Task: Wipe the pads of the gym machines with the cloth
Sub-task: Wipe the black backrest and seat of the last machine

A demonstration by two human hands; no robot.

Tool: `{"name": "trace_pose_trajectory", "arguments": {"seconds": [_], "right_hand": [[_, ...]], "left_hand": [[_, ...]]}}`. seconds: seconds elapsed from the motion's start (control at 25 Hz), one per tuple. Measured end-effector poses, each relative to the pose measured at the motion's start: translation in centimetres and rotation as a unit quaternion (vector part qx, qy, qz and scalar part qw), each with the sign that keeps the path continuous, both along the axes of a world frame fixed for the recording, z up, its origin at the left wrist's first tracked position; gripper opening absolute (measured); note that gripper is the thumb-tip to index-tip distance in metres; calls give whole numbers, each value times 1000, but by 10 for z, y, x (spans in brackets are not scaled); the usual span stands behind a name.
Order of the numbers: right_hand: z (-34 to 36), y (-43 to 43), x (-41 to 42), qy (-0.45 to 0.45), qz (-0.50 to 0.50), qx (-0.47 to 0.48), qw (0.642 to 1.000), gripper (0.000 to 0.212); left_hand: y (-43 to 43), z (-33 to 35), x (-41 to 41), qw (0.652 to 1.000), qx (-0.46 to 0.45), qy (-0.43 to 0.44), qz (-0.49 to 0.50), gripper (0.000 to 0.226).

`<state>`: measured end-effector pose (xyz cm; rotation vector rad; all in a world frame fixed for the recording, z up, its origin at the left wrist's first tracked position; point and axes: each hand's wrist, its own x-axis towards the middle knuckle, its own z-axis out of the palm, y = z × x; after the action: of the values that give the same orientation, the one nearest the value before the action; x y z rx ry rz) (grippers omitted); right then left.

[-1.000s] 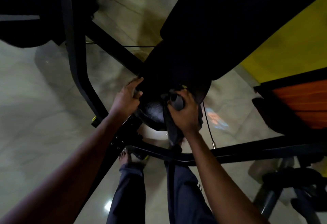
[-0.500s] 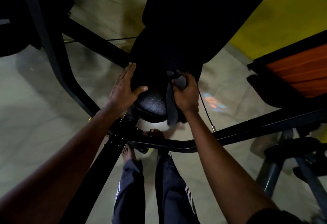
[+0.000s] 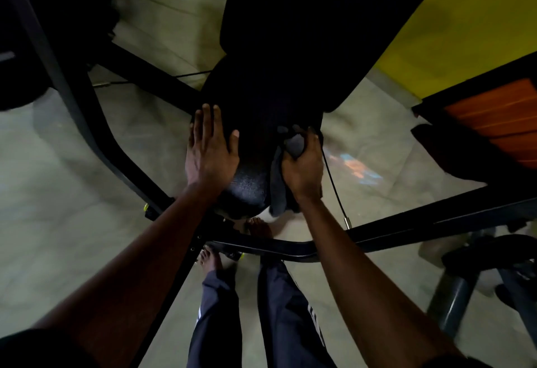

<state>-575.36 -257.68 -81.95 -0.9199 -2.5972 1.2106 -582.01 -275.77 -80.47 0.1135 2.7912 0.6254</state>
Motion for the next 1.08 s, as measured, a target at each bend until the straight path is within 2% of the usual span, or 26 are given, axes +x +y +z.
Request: {"name": "trace_pose_trajectory", "arguments": {"seconds": [0.2, 0.28, 0.36, 0.48, 0.76, 0.88, 1.08], "right_hand": [[-8, 49, -65, -81, -53, 2, 995, 47], [-5, 52, -73, -102, -44, 18, 994, 47], [-2, 37, -66, -71, 34, 74, 994, 50], [-1, 9, -56, -53, 173, 156, 971, 59], [-7, 39, -163, -51, 322, 104, 940, 54], [-12, 53, -176, -92, 262, 51, 959, 50], [-15, 65, -133, -96, 65, 59, 992, 66]], "left_hand": [[4, 7, 2, 999, -36, 0, 3, 68], [5, 10, 1, 999, -49, 7, 4, 68], [5, 10, 1, 998, -59, 9, 6, 67], [6, 10, 1, 997, -71, 9, 7, 66], [7, 7, 3, 997, -81, 6, 17, 66], [7, 7, 2, 996, -84, -1, 18, 67], [7, 12, 2, 997, -78, -14, 18, 67]]}}
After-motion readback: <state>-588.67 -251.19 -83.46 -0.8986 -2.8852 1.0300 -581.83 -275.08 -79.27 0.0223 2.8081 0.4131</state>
